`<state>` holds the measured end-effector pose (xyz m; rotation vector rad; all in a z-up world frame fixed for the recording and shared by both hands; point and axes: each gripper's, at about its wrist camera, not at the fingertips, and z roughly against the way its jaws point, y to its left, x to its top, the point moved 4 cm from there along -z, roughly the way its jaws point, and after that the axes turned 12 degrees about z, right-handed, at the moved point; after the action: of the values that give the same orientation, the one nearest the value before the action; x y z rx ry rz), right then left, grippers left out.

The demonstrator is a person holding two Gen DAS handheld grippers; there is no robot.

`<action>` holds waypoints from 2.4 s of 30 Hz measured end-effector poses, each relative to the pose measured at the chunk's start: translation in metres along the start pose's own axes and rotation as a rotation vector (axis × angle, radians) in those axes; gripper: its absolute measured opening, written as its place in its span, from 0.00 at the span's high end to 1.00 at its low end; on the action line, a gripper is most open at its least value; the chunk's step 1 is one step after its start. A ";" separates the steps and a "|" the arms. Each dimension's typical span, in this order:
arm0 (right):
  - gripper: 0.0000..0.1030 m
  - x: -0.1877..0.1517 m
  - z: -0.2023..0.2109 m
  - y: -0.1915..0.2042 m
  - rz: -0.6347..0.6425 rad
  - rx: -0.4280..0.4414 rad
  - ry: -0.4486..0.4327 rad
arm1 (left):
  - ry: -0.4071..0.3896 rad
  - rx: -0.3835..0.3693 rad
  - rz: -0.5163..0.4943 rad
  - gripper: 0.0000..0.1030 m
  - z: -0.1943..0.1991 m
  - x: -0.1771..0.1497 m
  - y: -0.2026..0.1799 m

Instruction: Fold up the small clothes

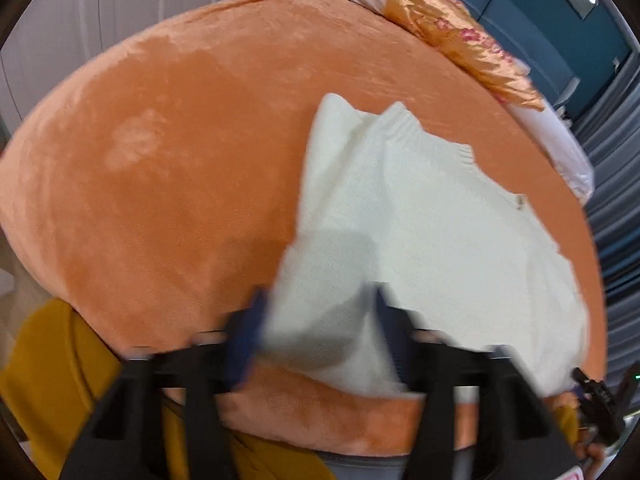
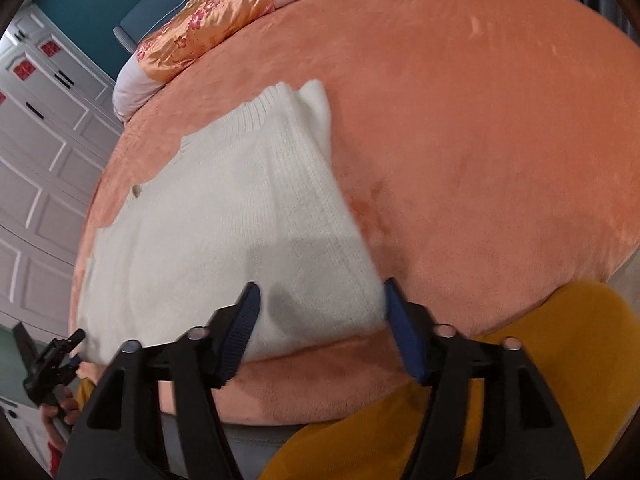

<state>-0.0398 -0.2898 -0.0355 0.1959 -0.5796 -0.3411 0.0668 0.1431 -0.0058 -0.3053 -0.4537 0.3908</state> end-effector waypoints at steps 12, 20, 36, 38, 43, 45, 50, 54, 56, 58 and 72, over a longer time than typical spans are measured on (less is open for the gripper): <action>0.89 -0.022 -0.002 -0.016 0.041 -0.082 0.089 | 0.049 0.044 0.010 0.89 -0.003 -0.011 0.035; 0.80 -0.005 0.039 -0.005 0.062 -0.098 -0.013 | -0.074 0.017 -0.081 0.82 0.049 -0.004 0.006; 0.83 -0.023 -0.043 0.165 0.454 0.107 0.108 | 0.120 -0.064 -0.281 0.85 -0.037 -0.055 -0.080; 0.83 -0.011 -0.041 0.119 0.362 0.014 0.094 | 0.109 -0.046 -0.220 0.88 -0.035 -0.041 -0.057; 0.96 0.011 -0.016 0.008 0.068 -0.001 0.065 | 0.126 -0.092 -0.064 0.94 -0.029 -0.013 -0.017; 0.92 0.022 -0.004 0.001 0.056 0.009 0.030 | 0.074 -0.082 -0.035 0.94 -0.019 0.002 -0.017; 0.54 0.073 0.000 0.024 0.126 -0.023 -0.070 | 0.000 -0.121 -0.048 0.65 -0.017 0.047 -0.054; 0.42 0.108 -0.038 0.027 0.108 -0.025 -0.058 | 0.000 -0.072 -0.088 0.49 -0.050 0.079 -0.071; 0.41 0.119 -0.065 0.029 0.101 -0.030 -0.020 | 0.029 -0.042 -0.088 0.49 -0.075 0.088 -0.074; 0.44 0.122 -0.085 0.027 0.090 -0.026 0.023 | 0.031 -0.024 -0.093 0.52 -0.088 0.093 -0.076; 0.89 0.140 -0.121 0.018 0.082 -0.002 -0.016 | -0.004 0.065 -0.167 0.91 -0.134 0.120 -0.086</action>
<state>0.1431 -0.3148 -0.0600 0.1677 -0.6009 -0.2641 0.2558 0.0925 -0.0451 -0.2015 -0.4653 0.2431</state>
